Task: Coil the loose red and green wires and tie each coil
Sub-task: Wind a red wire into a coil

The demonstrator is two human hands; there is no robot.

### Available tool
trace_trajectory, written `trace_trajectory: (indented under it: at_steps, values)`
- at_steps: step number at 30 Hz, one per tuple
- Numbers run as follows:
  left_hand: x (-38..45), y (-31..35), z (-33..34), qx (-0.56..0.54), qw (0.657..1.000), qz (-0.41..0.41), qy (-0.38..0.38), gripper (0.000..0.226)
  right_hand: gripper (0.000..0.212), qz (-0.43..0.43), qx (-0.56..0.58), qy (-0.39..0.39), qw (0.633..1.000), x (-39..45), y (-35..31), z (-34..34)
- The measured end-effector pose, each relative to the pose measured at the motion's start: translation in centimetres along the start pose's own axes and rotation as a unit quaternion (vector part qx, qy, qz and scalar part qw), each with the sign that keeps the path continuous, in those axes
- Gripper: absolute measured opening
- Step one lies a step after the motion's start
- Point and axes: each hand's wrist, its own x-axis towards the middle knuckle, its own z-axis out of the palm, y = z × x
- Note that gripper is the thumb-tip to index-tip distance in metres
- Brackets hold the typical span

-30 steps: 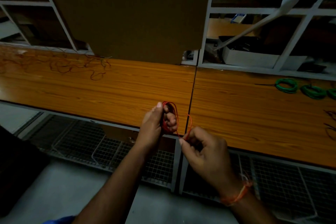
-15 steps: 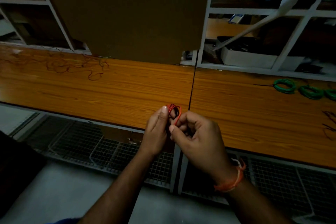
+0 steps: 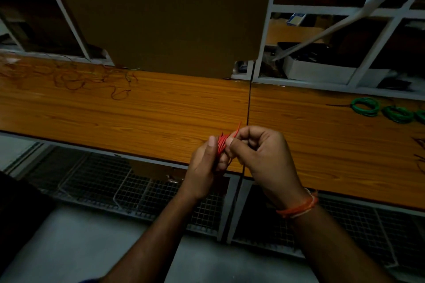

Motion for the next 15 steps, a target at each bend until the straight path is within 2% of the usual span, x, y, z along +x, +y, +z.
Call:
trace_trajectory:
  at_steps: [5, 9, 13, 15]
  values:
    - [0.6, 0.1, -1.4, 0.0, 0.999, 0.007, -0.032, 0.034, 0.007, -0.001, -0.065, 0.026, 0.998, 1.1, 0.3, 0.7]
    - [1.1, -0.2, -2.5, 0.055, 0.997, 0.025, -0.051, 0.042, 0.007, -0.005, -0.178, 0.056, 0.982, 1.8, 0.6, 1.3]
    - [1.4, -0.2, -3.4, 0.065, 0.995, 0.028, -0.065, 0.039, 0.038, -0.033, -0.249, 0.0, 0.968, 2.7, 0.2, 0.9]
    - [1.8, -0.1, -3.9, 0.046, 0.996, 0.008, -0.071, 0.039, 0.035, -0.073, -0.337, -0.042, 0.938, 3.3, -0.1, 0.5]
